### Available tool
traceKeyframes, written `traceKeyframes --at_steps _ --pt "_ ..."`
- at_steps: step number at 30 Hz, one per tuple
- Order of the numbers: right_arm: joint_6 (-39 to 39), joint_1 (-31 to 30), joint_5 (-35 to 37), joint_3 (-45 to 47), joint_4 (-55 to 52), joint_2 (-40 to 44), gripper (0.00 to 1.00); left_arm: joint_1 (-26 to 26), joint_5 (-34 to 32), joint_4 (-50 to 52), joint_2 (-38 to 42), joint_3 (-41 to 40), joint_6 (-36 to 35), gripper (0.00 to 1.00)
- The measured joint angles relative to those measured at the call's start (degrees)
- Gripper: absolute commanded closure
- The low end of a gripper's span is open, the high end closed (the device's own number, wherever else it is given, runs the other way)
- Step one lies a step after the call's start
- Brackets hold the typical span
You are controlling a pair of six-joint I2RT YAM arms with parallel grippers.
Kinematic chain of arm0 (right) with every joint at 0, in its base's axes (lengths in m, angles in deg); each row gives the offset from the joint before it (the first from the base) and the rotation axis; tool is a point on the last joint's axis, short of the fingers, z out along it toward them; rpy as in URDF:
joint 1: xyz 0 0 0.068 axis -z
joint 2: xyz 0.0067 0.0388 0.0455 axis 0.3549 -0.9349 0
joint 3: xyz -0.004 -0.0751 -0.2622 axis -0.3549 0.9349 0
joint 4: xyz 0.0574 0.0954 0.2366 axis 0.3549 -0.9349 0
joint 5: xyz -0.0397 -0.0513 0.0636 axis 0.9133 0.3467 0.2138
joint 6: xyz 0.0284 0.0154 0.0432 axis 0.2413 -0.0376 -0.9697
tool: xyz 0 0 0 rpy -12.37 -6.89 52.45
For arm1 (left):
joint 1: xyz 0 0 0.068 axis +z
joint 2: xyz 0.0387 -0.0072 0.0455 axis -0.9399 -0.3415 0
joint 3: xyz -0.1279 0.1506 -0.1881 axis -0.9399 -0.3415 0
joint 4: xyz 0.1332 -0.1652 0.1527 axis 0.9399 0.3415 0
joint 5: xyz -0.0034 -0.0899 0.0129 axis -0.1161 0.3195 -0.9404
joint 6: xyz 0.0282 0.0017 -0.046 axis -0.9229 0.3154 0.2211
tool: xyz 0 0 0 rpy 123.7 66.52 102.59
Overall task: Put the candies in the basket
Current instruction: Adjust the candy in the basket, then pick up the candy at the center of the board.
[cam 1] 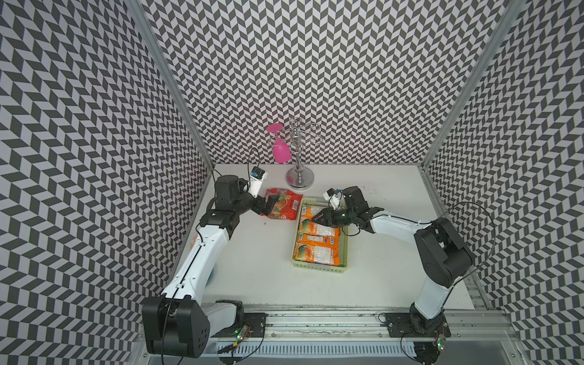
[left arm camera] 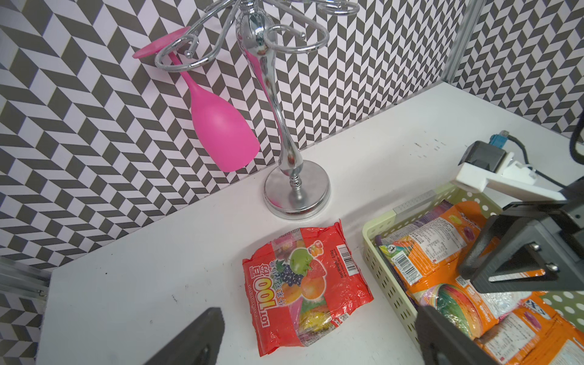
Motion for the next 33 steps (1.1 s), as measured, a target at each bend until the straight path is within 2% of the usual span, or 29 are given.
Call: traceKeyframes --at_steps 9,18,26,33 --pt "-0.39 1.84 1.29 -1.62 -1.01 -0.04 0.60 0.00 -0.28 -0.98 -3.15 -0.07 1.66 0.01" --pt "-0.15 2.95 0.37 -1.29 -3.02 5.27 0.59 0.00 -4.35 -0.48 -14.10 2.58 6.08 0.01" --pt "3.30 10.32 0.48 4.04 -4.28 15.43 0.57 1.70 -4.94 0.17 -19.10 4.42 9.22 0.08" --pt "8.92 16.31 1.60 6.25 -8.57 20.90 0.45 6.16 -0.85 1.42 -26.36 7.06 12.26 0.10"
